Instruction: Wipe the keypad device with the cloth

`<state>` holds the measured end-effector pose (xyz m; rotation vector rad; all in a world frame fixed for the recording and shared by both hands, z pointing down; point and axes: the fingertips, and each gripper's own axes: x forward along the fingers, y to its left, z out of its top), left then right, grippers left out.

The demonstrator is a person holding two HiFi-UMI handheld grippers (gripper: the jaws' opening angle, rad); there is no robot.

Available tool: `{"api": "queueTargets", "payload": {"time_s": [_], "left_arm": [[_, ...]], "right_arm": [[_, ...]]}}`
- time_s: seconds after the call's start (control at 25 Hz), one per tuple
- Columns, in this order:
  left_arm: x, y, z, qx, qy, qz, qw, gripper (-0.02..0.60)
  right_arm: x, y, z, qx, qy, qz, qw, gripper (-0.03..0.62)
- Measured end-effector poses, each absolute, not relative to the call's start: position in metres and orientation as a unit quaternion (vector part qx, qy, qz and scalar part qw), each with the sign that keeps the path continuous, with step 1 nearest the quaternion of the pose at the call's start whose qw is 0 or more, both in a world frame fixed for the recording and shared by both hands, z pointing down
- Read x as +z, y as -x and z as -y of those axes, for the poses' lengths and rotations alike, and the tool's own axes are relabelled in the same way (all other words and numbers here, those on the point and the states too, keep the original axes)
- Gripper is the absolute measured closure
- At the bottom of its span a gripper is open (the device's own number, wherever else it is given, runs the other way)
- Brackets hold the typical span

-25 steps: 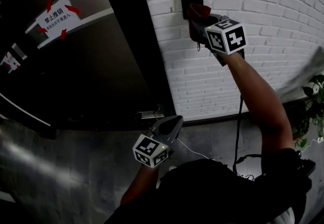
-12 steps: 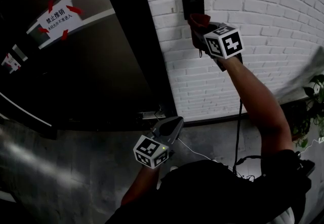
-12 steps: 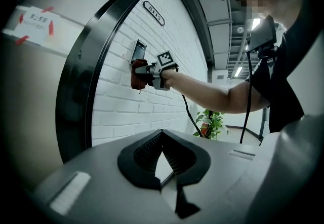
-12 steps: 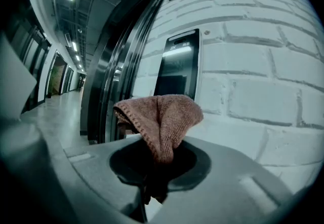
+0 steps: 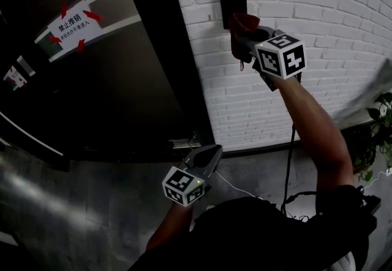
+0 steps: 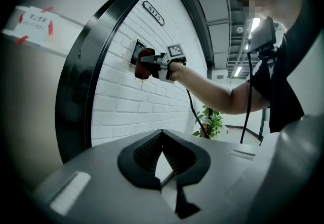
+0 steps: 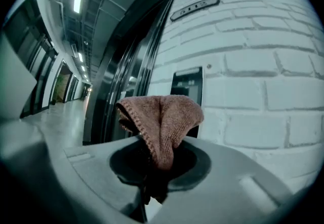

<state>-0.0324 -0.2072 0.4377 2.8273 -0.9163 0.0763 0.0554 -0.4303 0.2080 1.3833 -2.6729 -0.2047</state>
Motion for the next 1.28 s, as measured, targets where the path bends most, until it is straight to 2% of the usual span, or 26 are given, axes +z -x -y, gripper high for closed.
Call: {"api": "queueTargets", "payload": {"time_s": [0.2,0.56,1.28], "left_arm": [[0.436,0.03,0.207,0.025,-0.949,0.305,0.082,0.565],[0.435,0.043,0.208,0.02,-0.943,0.322,0.08,0.565],[0.436,0.045,0.213,0.013,-0.941,0.326,0.085,0.565]], "right_arm": [[0.123,-0.056,0.414,-0.133,-0.461,0.877,0.018,0.548],[0.044,-0.06,0.441,-0.17,-0.497,0.851,0.017,0.548],[0.059,-0.051,0.458,-0.172,-0.498,0.848,0.049,0.548]]}}
